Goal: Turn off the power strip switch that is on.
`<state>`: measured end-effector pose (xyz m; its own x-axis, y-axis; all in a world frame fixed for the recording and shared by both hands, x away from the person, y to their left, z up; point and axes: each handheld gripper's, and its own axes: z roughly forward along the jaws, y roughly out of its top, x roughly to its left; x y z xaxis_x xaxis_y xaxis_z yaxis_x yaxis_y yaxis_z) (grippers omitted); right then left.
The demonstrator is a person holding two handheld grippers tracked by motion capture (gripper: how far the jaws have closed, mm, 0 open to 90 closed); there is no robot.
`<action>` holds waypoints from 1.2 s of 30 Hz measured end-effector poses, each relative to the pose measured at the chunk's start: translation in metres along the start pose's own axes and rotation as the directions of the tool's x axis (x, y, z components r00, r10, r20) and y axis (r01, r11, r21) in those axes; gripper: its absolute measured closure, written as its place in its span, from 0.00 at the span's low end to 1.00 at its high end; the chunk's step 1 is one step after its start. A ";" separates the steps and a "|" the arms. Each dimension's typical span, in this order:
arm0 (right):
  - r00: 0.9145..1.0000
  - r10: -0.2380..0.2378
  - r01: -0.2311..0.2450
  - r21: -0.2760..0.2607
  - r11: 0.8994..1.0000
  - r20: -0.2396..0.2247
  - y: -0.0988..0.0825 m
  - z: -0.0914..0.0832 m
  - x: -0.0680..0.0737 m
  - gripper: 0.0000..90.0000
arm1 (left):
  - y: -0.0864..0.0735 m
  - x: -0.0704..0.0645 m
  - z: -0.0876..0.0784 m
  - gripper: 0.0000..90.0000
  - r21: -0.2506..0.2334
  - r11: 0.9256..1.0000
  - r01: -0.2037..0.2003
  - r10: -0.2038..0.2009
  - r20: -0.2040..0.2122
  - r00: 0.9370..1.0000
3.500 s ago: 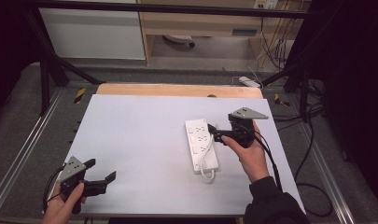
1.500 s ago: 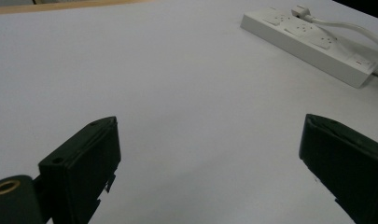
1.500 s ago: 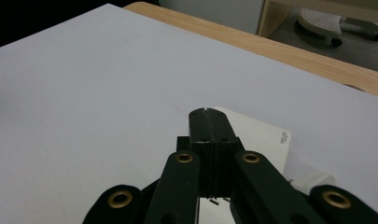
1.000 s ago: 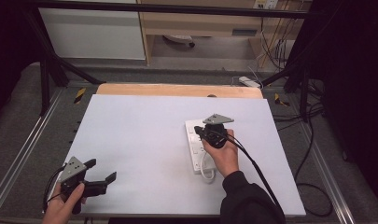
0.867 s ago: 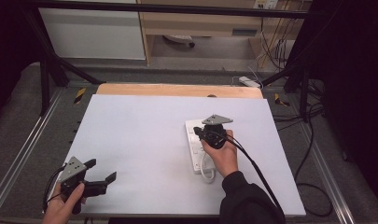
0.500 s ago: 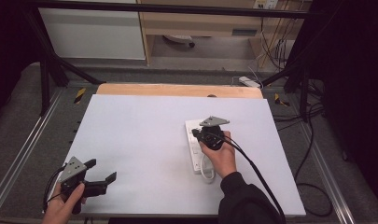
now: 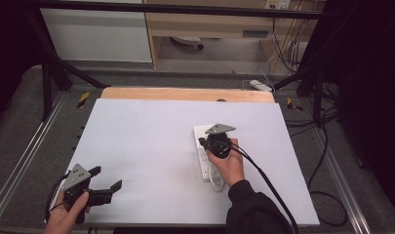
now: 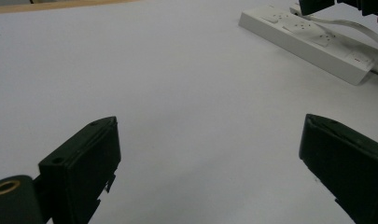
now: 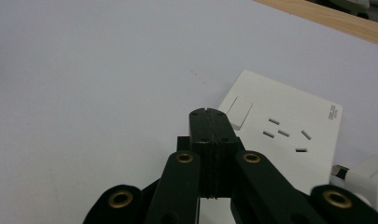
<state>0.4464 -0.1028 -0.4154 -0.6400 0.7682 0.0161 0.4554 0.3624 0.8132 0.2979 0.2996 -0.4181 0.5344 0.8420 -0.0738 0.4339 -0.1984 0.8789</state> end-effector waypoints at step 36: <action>0.999 0.035 -0.036 0.039 0.999 0.014 -0.004 0.022 -0.008 1.00 | 0.000 -0.001 0.001 0.06 0.003 1.000 -0.001 0.001 0.008 1.000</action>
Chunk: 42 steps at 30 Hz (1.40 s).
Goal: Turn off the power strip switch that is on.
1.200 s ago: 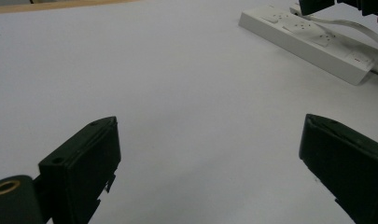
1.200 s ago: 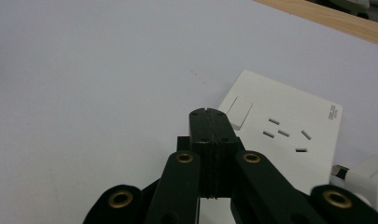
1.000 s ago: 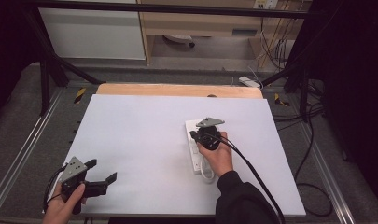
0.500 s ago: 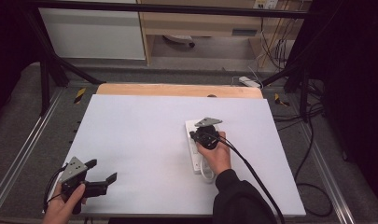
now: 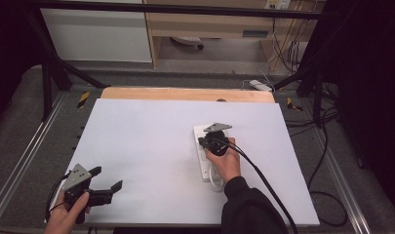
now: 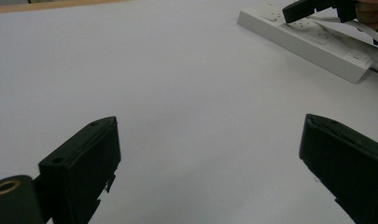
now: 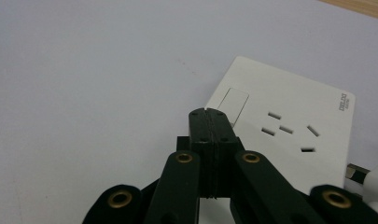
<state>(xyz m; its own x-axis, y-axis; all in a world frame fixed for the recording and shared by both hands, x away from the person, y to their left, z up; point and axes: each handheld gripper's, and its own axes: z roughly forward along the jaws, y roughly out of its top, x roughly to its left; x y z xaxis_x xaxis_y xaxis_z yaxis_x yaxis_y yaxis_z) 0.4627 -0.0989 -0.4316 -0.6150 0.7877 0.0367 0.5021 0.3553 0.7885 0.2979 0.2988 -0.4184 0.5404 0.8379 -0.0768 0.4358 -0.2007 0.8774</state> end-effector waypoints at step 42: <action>1.000 0.022 -0.022 -0.001 1.000 0.004 -0.002 0.003 -0.002 1.00 | 0.000 0.000 0.000 0.06 0.003 1.000 -0.003 0.003 0.002 1.000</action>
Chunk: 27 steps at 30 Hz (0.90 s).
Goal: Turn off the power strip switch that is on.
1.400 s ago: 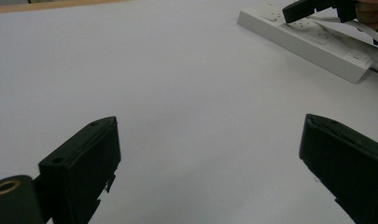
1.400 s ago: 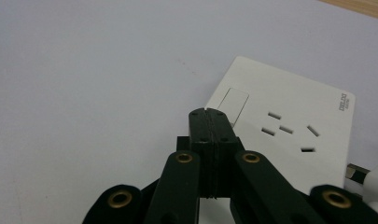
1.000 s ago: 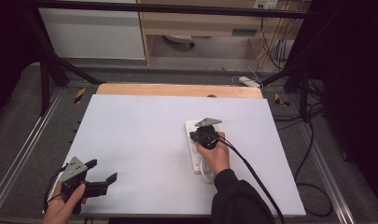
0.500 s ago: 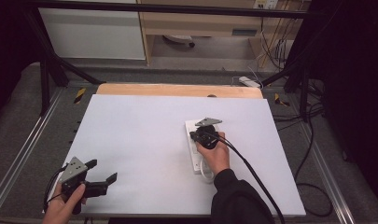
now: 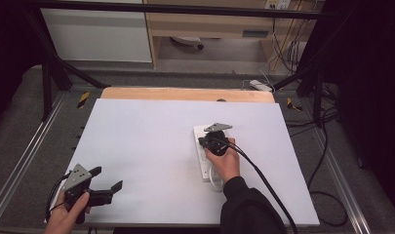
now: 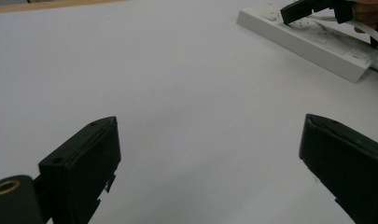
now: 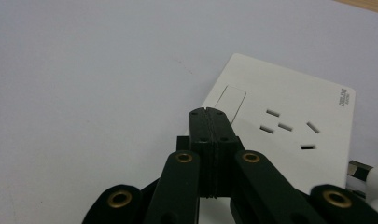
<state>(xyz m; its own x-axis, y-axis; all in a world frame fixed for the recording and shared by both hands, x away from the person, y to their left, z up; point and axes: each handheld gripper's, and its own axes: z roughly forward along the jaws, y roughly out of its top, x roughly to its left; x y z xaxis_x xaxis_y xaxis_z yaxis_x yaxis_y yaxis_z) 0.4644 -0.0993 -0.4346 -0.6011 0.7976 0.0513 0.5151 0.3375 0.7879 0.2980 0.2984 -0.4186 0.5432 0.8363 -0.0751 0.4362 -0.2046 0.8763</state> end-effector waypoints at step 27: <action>1.000 0.018 -0.018 -0.001 1.000 -0.006 0.000 0.001 0.000 1.00 | 0.000 0.000 0.000 0.06 0.003 1.000 -0.005 0.005 0.000 1.000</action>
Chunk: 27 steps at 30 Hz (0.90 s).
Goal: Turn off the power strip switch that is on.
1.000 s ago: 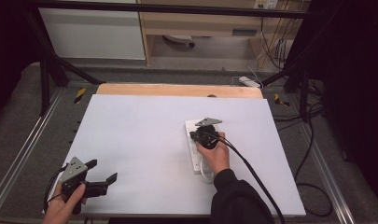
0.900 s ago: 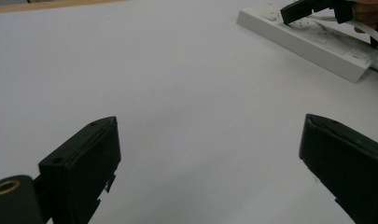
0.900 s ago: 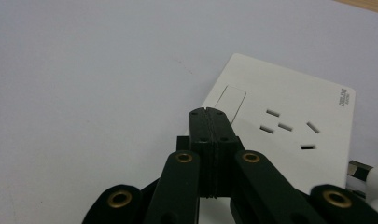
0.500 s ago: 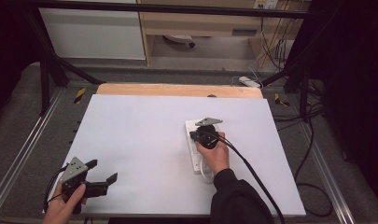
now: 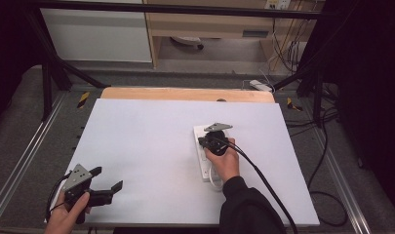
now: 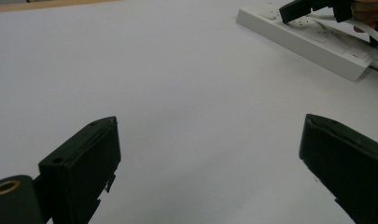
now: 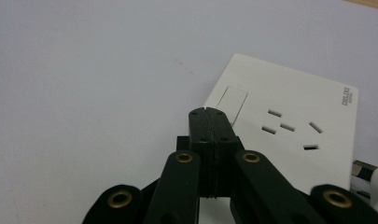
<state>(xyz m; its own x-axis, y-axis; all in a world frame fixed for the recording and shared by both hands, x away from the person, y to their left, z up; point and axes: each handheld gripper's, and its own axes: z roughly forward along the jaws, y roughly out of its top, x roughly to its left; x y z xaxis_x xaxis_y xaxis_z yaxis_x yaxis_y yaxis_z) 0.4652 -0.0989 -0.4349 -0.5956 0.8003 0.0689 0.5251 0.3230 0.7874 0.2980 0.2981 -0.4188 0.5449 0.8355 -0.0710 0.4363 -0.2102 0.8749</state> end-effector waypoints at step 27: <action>1.000 -0.004 0.003 -0.049 0.999 -0.019 0.004 -0.007 0.002 1.00 | 0.000 0.000 0.000 0.06 0.000 1.000 0.001 -0.001 0.001 1.000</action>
<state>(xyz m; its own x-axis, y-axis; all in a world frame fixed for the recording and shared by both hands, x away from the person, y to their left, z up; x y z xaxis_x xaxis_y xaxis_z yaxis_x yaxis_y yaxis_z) 0.4617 -0.0994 -0.4274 -0.6093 0.7892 0.0775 0.4930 0.3005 0.8165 0.2979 0.2986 -0.4186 0.5449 0.8353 -0.0725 0.4367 -0.2090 0.8750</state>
